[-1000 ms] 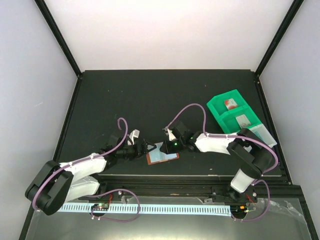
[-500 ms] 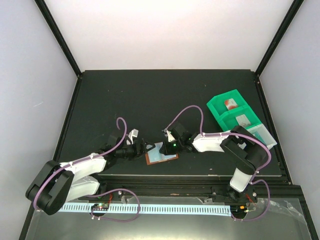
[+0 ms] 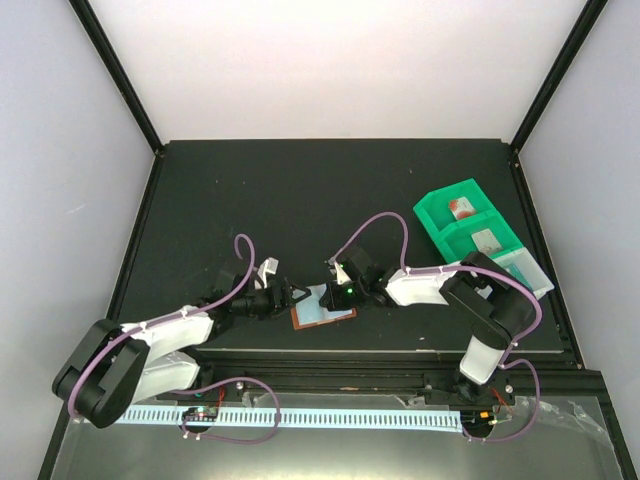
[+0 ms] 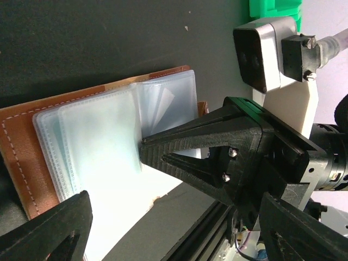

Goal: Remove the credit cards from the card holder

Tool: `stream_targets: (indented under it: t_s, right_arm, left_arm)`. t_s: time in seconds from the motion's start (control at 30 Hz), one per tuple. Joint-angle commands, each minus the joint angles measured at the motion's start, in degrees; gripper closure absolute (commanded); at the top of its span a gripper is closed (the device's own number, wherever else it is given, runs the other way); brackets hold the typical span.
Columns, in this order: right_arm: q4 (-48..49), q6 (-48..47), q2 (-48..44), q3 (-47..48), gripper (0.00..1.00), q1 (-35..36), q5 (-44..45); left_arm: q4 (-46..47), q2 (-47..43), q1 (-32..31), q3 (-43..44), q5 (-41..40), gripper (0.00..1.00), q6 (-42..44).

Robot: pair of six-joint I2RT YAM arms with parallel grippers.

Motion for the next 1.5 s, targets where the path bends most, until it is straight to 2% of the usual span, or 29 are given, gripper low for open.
stream_targets:
  t_s: [0.0, 0.13, 0.3, 0.6, 0.93, 1.47]
  right_arm:
    - [-1.5, 1.0, 2.1, -2.0, 0.99, 0.4, 2.3]
    - [-0.8, 1.5, 1.9, -2.4, 0.99, 0.3, 2.1]
    - [0.4, 2.0, 2.0, -3.0, 0.99, 0.3, 1.7]
    - [1.3, 2.2, 2.7, -3.6, 0.99, 0.3, 1.4]
    - [4.3, 3.6, 2.3, -4.3, 0.99, 0.4, -0.6]
    - [8.7, 5.1, 1.0, -6.4, 0.99, 0.3, -2.6]
  left_arm:
    - [4.0, 1.2, 0.4, 0.5, 2.0, 0.16, 0.8]
    - [4.4, 2.7, 0.4, 0.7, 1.1, 0.16, 1.5]
    - [5.3, 5.4, 0.4, 1.3, 0.8, 0.12, 1.7]
    - [7.8, 7.8, 0.4, 1.1, 1.1, 0.12, 1.6]
    - [8.3, 7.2, 0.3, 2.4, 3.8, 0.31, 1.3]
    - [3.4, 3.7, 0.3, 2.5, 1.8, 0.66, 2.6]
